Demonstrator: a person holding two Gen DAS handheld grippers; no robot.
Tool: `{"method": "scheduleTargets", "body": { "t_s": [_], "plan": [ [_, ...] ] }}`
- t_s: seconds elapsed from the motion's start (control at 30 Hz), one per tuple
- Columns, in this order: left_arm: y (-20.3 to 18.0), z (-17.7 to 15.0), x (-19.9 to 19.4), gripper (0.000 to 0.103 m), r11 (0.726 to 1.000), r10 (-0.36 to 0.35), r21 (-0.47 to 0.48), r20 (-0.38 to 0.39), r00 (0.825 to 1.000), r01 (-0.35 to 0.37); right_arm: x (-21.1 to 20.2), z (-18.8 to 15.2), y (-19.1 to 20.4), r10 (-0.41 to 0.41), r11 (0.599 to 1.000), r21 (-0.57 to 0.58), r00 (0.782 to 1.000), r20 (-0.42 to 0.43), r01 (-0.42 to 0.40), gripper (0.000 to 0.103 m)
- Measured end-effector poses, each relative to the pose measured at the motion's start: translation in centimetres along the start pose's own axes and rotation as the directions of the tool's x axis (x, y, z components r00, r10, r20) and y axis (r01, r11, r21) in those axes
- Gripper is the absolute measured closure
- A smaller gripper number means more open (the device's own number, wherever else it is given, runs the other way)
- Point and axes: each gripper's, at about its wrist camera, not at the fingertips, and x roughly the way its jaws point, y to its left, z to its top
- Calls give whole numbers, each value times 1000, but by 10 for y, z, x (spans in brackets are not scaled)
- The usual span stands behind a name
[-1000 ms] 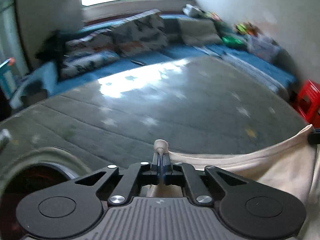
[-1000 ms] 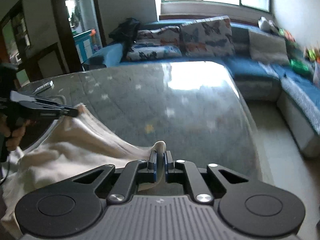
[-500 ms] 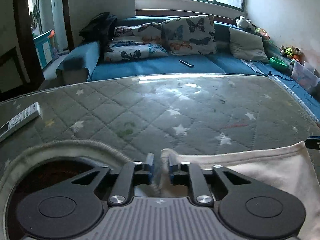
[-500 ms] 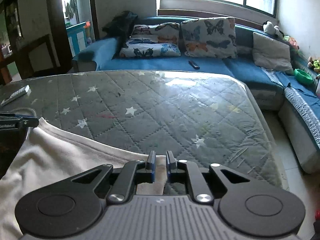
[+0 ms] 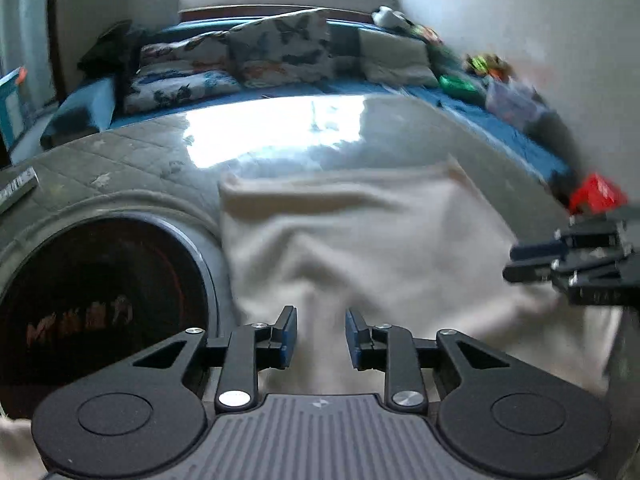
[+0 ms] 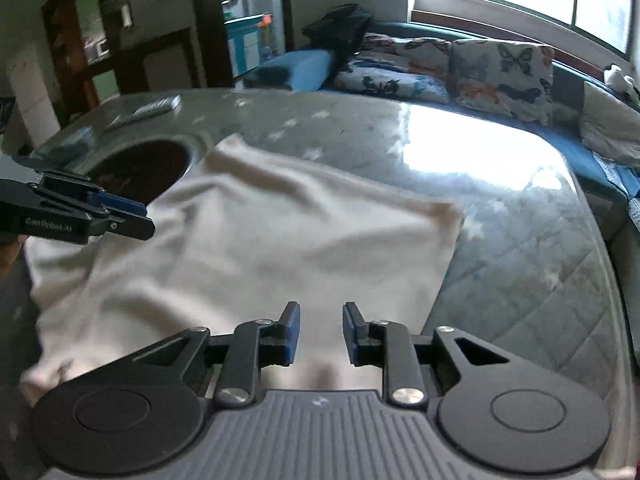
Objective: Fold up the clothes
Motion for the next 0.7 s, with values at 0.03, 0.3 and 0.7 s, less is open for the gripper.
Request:
{"method": "scheduleTargets", "body": {
  "t_s": [0.03,0.3,0.7],
  "plan": [
    [-1,-6,-2,75,1000,6,8,-1,1000,-6,-2,-5,3,-7,1000,-10,1000,-1,7,76],
    [10,-28,-20,75,999,47,16,7,999,-47,-25,-31,4,-115,992,-45,993,-11,114,74],
    [-6,1,-32,58,1000,11,-4,60,998,-11,-60,-31,80,194,966,-171,981,-15,-194,67]
  ]
}}
